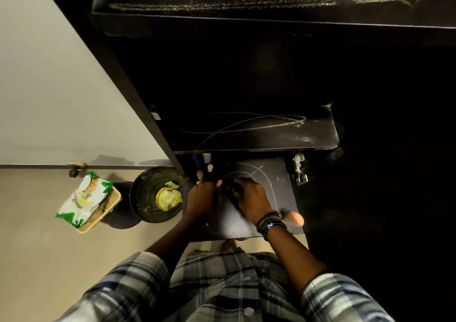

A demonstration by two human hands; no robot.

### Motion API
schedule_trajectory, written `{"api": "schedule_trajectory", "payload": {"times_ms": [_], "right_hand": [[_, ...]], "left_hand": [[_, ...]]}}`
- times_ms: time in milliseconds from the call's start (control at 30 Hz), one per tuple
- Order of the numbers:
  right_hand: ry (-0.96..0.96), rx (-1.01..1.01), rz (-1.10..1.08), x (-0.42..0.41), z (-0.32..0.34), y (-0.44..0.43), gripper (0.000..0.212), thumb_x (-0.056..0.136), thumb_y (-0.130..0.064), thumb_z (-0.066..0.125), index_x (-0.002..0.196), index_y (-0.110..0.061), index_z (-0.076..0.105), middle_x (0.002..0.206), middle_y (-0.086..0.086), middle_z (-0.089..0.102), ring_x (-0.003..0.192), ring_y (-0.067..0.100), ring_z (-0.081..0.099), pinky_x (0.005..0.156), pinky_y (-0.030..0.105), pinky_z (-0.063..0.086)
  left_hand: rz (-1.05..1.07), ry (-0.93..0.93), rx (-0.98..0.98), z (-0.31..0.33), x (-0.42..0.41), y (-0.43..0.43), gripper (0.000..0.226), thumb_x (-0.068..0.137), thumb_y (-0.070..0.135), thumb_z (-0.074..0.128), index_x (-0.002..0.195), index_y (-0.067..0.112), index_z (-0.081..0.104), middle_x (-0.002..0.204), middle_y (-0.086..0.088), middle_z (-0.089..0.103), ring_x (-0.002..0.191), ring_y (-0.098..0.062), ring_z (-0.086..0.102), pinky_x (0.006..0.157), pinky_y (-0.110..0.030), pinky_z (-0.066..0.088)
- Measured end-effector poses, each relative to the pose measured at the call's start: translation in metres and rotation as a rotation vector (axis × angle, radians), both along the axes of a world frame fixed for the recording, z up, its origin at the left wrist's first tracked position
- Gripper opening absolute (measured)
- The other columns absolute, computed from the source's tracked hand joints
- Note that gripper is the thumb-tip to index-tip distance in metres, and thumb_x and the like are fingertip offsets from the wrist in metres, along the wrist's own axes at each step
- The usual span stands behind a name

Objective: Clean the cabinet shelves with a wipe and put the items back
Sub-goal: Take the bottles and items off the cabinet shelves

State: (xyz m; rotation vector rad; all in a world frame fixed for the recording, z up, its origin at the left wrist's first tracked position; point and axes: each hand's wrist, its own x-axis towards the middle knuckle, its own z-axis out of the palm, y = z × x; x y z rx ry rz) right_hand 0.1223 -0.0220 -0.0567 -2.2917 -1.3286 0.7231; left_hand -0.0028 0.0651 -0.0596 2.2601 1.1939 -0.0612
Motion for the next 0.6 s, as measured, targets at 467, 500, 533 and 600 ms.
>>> {"api": "schedule_trajectory", "payload": {"times_ms": [467, 500, 533, 600], "right_hand": [[0.099, -0.046, 0.041, -0.027, -0.009, 0.011, 0.033, 0.088, -0.010, 0.056, 0.120, -0.013, 0.060, 0.114, 0.012, 0.065, 0.107, 0.030, 0.058, 0.090, 0.038, 0.049], [0.105, -0.039, 0.034, -0.027, -0.008, 0.012, 0.033, 0.088, -0.011, 0.056, 0.120, -0.013, 0.059, 0.113, 0.011, 0.066, 0.106, 0.030, 0.059, 0.089, 0.038, 0.049], [0.106, -0.035, 0.028, -0.027, -0.008, 0.011, 0.034, 0.088, -0.011, 0.057, 0.121, -0.014, 0.059, 0.114, 0.011, 0.065, 0.107, 0.030, 0.059, 0.090, 0.038, 0.049], [0.103, -0.037, 0.027, -0.026, -0.007, 0.010, 0.037, 0.088, -0.011, 0.057, 0.125, -0.013, 0.056, 0.119, 0.012, 0.063, 0.110, 0.030, 0.058, 0.093, 0.038, 0.048]], "left_hand": [[0.045, -0.067, -0.035, 0.006, -0.005, 0.010, 0.051, 0.084, 0.051, 0.025, 0.090, 0.014, 0.060, 0.096, -0.018, 0.060, 0.072, -0.037, 0.063, 0.065, -0.045, 0.054], [0.043, -0.073, -0.046, 0.002, -0.007, 0.011, 0.056, 0.080, 0.054, 0.021, 0.090, 0.015, 0.060, 0.093, -0.016, 0.060, 0.069, -0.035, 0.063, 0.064, -0.045, 0.055], [0.042, -0.072, -0.054, 0.001, -0.008, 0.011, 0.055, 0.079, 0.054, 0.021, 0.090, 0.016, 0.060, 0.092, -0.016, 0.061, 0.068, -0.034, 0.063, 0.063, -0.044, 0.055], [0.031, -0.056, -0.043, 0.000, -0.009, 0.011, 0.043, 0.087, 0.048, 0.030, 0.093, 0.016, 0.059, 0.092, -0.015, 0.062, 0.069, -0.031, 0.063, 0.063, -0.043, 0.055]]}}
